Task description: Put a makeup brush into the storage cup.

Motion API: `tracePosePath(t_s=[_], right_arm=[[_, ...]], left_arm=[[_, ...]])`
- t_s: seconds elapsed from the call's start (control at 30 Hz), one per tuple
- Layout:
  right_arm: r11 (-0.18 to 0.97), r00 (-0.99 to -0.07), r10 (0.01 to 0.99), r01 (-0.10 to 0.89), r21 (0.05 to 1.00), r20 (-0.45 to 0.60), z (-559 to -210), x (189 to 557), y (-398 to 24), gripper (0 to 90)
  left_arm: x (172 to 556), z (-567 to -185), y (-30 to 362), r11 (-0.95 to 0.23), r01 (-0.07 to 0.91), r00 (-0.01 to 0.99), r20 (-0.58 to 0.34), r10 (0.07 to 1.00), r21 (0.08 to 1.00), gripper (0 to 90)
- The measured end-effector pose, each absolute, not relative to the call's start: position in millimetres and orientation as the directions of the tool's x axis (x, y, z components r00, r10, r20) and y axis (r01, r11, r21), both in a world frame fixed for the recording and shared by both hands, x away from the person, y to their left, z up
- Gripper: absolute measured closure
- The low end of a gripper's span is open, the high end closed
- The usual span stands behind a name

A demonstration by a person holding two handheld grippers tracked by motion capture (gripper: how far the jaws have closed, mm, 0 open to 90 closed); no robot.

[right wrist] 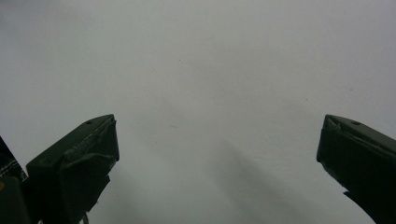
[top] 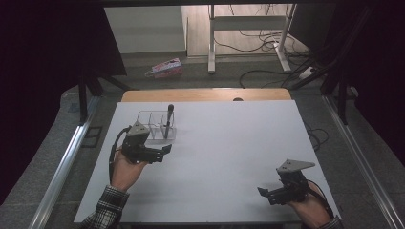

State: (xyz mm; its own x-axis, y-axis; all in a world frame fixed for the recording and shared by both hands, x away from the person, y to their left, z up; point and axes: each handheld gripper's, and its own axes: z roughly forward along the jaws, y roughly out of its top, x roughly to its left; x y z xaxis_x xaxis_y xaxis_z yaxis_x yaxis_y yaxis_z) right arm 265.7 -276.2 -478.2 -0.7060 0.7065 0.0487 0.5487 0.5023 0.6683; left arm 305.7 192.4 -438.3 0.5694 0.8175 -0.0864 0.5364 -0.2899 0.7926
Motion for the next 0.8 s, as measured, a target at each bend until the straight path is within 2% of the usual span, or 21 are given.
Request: tracePosePath(t_s=[0.8], right_arm=[[0.513, -0.712, 0.701, 0.542, 0.666, 0.041, -478.6, 265.3, -275.1, 0.0]], left_arm=[[284.8, -462.4, 193.3, -0.276, 0.55, 0.576, -0.118, 0.809, 0.789, 0.5]])
